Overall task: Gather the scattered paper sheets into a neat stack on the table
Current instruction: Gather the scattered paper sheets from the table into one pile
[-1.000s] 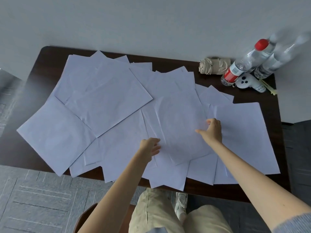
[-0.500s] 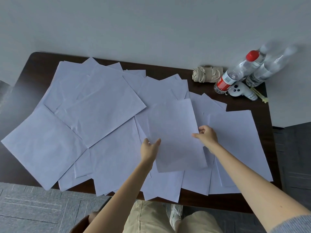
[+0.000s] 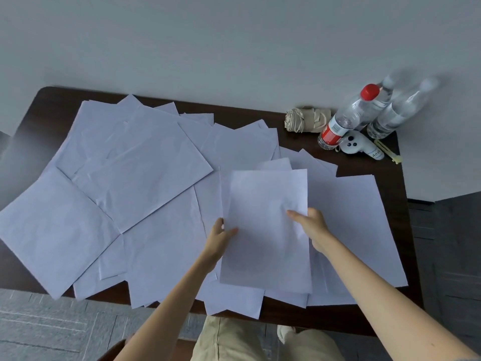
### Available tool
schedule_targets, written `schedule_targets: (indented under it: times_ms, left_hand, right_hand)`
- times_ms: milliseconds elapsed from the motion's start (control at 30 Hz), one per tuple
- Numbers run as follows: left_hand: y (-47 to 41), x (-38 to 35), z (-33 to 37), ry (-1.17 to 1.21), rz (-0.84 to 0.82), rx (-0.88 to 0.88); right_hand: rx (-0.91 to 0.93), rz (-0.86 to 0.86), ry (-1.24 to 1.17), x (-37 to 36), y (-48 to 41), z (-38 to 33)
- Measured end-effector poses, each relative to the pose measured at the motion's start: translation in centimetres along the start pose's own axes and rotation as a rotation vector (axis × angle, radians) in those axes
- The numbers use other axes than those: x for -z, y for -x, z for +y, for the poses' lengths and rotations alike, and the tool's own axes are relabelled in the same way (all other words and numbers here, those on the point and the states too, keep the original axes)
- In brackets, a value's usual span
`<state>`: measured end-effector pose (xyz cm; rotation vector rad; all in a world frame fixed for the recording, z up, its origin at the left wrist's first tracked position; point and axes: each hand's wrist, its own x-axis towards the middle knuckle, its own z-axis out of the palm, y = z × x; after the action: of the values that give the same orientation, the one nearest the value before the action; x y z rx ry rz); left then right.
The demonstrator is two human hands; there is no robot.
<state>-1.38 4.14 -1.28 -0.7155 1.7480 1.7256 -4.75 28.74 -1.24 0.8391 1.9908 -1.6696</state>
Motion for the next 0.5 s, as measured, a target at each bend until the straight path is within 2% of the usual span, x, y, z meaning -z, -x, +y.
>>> schedule_targets:
  times_ms: [67,267,500]
  left_hand:
    - [0.5,-1.3,-0.4,0.051,0.085,-0.049]
    - [1.6,-6.3,-1.6,0.028,0.187,-0.132]
    - [2.0,-12.9,-2.6,0.035,0.237,-0.144]
  right_hand:
    - [0.031,-0.008,0.011,1.0,0.4,0.5]
    - [0.071,0.063,0.067,4.6,0.8,1.7]
    - [0.123,0.111,0.135,10.3,0.5,3.3]
